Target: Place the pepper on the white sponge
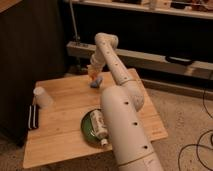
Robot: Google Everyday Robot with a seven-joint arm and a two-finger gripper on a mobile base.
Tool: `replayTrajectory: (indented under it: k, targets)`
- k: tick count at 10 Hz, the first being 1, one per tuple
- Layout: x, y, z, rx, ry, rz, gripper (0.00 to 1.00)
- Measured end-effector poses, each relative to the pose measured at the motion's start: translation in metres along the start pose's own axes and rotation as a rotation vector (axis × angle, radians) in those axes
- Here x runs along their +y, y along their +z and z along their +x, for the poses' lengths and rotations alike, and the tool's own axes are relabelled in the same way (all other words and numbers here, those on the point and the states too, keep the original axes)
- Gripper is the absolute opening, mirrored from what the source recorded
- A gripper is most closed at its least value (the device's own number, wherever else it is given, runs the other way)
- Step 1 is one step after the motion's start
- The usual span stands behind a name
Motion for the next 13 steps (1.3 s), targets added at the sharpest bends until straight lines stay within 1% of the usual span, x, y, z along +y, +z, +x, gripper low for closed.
replayTrajectory:
  k: [1,3,5,6,7,9,11,13]
  targets:
    - [0.007,0.003,-0.005,0.011,0.02,0.011,0.0]
    - [0.023,0.001,-0.024,0.036,0.055,0.023,0.0]
    - [0.032,0.002,-0.042,0.063,0.077,0.047,0.0]
    - [0.045,0.005,-0.059,0.084,0.097,0.065,0.0]
    - [0.066,0.005,-0.079,0.1,0.118,0.081,0.0]
    - [0.096,0.008,-0.107,0.113,0.145,0.121,0.0]
    - [0.112,0.013,-0.114,0.125,0.162,0.157,0.0]
    - [0.114,0.022,-0.104,0.138,0.167,0.194,0.0]
